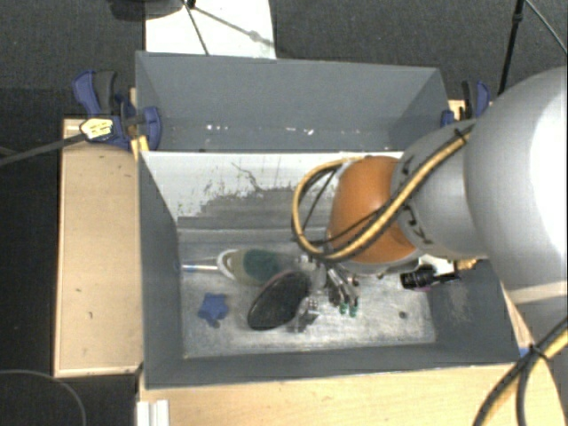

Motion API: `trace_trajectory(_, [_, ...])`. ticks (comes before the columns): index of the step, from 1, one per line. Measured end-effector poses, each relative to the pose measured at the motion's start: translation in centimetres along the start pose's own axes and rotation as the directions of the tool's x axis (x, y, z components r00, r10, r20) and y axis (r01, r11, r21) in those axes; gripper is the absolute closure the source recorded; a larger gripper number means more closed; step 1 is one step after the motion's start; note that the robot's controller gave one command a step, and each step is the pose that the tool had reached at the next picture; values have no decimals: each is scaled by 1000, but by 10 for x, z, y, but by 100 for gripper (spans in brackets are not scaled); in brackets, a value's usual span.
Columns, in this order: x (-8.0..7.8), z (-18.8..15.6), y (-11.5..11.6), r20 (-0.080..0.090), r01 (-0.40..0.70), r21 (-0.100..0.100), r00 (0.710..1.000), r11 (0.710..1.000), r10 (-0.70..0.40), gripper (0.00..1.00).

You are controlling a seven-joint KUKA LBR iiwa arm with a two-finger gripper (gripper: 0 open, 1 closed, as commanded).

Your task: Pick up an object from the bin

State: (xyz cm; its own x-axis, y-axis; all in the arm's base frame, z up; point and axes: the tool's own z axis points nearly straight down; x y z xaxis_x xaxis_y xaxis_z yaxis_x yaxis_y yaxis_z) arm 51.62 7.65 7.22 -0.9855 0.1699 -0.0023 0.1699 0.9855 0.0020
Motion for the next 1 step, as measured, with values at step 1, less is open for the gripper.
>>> trace_trajectory(1, [18, -1, 36, 4, -194, -1, 981, 981, 194, 0])
